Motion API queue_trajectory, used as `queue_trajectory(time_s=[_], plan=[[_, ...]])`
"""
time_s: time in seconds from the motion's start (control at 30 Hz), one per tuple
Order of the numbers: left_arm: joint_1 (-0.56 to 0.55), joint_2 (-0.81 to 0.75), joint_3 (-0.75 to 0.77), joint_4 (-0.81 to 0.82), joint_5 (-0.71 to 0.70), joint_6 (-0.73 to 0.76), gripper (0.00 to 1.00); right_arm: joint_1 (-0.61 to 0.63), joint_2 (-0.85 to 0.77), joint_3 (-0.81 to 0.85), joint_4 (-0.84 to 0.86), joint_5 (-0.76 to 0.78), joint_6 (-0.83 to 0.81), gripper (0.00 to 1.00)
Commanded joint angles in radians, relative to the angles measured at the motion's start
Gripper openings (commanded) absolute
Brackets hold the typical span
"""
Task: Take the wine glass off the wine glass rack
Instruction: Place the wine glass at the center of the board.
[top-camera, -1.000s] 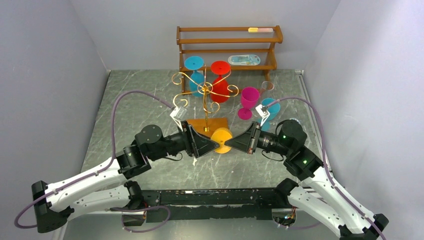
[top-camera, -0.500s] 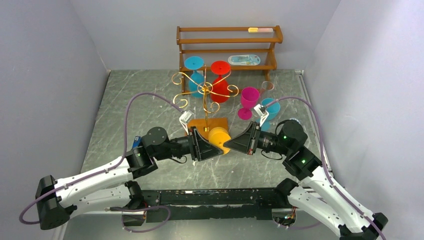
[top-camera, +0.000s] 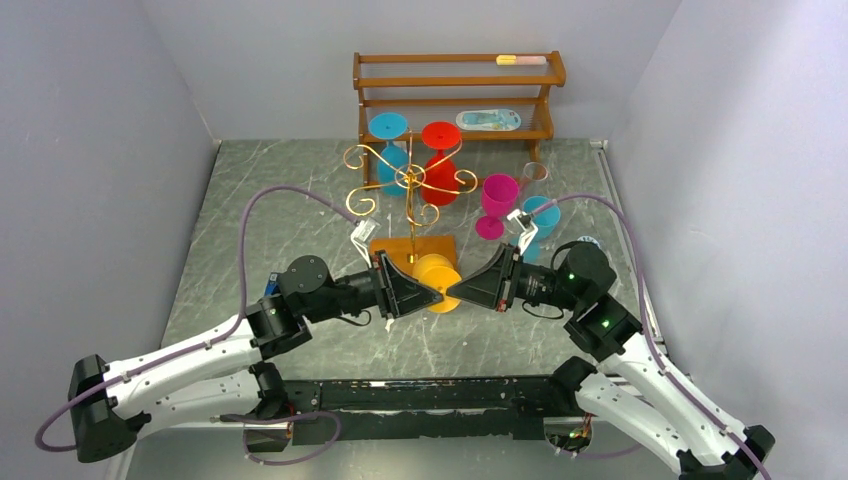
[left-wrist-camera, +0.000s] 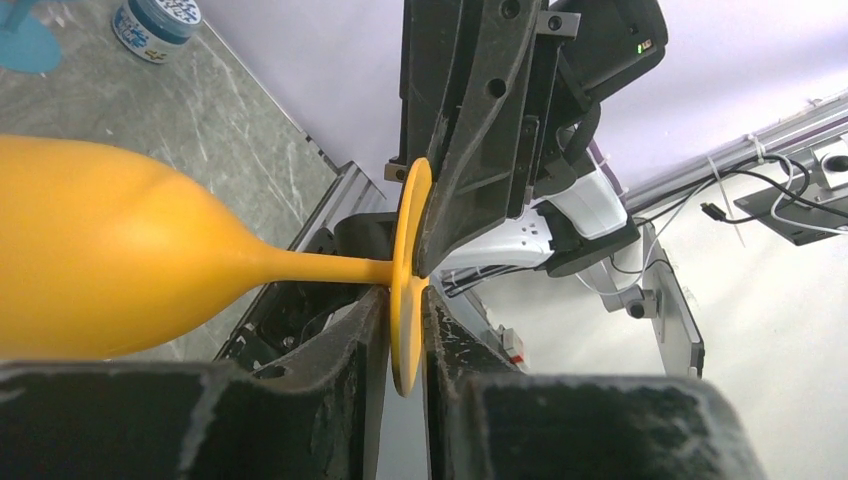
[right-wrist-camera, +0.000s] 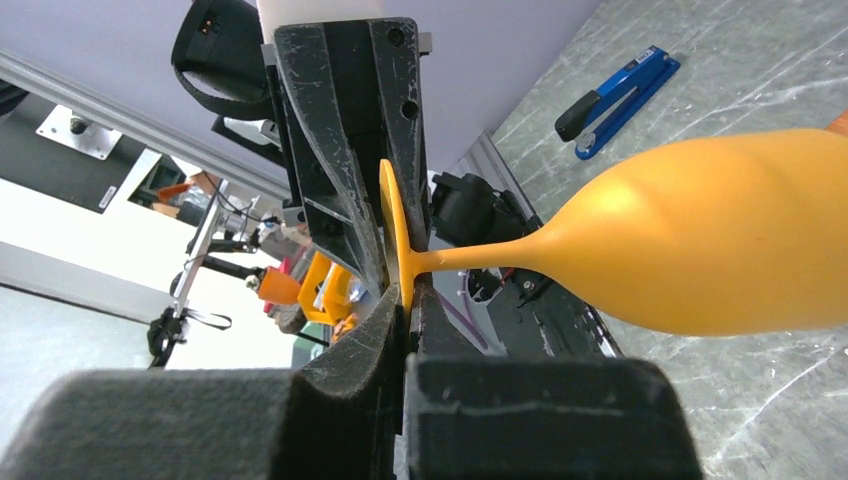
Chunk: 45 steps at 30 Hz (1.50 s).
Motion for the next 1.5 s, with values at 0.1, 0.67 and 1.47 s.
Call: queue_trajectory(time_s=[0.1,0.67,1.47], plan=[[-0.005,0.046,0.002,0.065,0.037,0.008,0.22,0.004,0.003,0.015,0.013,-0.033,-0.026,0.0],[-0.005,0.021,0.023,0.011,0.053,0.145,0.05,0.004,-0.07,0.09,-0.155,0.169,-0.094,0.45],[-0.005,-0.186,-0.137,0.053,0.481,0.679,0.05,0.002,-0.031,0.181,-0.396,0.59,-0.142,0.71]])
